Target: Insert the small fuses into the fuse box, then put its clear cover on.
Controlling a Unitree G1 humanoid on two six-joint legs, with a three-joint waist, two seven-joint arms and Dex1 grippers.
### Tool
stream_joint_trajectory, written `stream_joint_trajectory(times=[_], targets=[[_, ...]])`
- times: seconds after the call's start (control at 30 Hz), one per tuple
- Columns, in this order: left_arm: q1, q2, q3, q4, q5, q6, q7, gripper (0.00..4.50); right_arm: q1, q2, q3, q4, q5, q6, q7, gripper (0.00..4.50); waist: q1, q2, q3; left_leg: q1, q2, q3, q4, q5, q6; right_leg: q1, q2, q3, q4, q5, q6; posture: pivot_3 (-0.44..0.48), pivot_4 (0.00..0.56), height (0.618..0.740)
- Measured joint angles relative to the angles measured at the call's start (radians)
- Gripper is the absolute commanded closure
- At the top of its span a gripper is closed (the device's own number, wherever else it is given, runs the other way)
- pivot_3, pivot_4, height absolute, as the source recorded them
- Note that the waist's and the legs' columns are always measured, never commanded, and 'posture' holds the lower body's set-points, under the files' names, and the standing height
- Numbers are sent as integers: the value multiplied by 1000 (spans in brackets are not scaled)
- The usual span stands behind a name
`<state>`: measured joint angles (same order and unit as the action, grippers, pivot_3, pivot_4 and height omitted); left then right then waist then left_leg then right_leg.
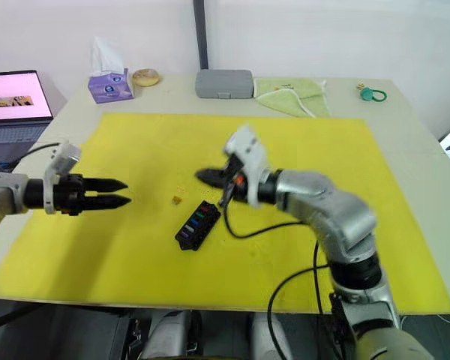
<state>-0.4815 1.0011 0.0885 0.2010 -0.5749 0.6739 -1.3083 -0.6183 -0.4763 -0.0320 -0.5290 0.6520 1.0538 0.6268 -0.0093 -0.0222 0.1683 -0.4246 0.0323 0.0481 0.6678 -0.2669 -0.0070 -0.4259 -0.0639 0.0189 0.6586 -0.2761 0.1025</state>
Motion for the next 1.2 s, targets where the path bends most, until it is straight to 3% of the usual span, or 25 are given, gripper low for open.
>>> stream_joint_trajectory(times=[0.03, 0.13, 0.27, 0.37, 0.47, 0.7, 0.87, 1.1, 1.2], targets=[[-3, -1, 5, 32, 6, -11, 0, 1032, 34, -38, -19, 0, -3, -1, 6, 4500, 0, 0, 0, 0, 0, 0, 0, 0, 0, 0, 0, 0, -1, 0, 0, 0, 150, 737], [-1, -7, 14, 171, 43, -53, 7, 0, 215, -186, -57, 48, -73, -64, 23, 3613, -1, 0, 0, -1, -1, 1, 0, 0, 0, 0, 0, 0, -3, 0, 0, 0, 150, 737], [-4, -10, 83, 406, 68, -113, 32, 0, 487, -337, -289, 224, -164, -203, 62, 1654, 0, 0, 0, -1, -1, 1, 0, 0, 0, 0, 0, 0, -3, 0, 0, 0, 150, 737], [-5, -13, 91, 507, 103, -177, 29, 0, 581, -358, -423, 290, -178, -274, 85, 55, -8, 0, 0, 1, 0, 1, 0, 0, 0, 1, 1, 1, -1, 0, 0, 0, 150, 737], [-23, -27, 95, 594, 122, -231, 29, 0, 642, -358, -481, 329, -189, -334, 103, 55, -9, 0, 0, 4, 1, 2, 0, 0, 0, 2, 2, 2, 2, 0, 0, 0, 150, 737], [-69, -32, 90, 685, 168, -270, -22, 0, 653, -355, -454, 354, -220, -388, 94, 55, -8, 0, 0, 7, 1, 4, 0, 0, 0, 2, 2, 4, 4, 0, 0, 0, 150, 737], [-79, -32, 59, 603, 188, -223, -94, 0, 642, -356, -422, 321, -210, -352, 93, 55, -4, 0, 0, 6, 0, 4, 0, 0, 0, 2, 1, 4, 4, 0, 0, 0, 150, 737], [-111, -134, -23, 302, 127, -44, -185, 0, 380, -396, -363, 17, 132, -72, 120, 55, -8, 0, 0, 6, 1, -1, 0, 0, 0, 2, 2, 5, 5, 0, 0, 0, 150, 737], [-122, -175, -59, 282, 125, -2, -203, 0, 230, -312, -238, -104, 278, 30, 38, 55, -13, 0, 0, 7, 1, -1, 0, 0, 0, 2, 2, 5, 5, 0, -1, 0, 150, 737]])
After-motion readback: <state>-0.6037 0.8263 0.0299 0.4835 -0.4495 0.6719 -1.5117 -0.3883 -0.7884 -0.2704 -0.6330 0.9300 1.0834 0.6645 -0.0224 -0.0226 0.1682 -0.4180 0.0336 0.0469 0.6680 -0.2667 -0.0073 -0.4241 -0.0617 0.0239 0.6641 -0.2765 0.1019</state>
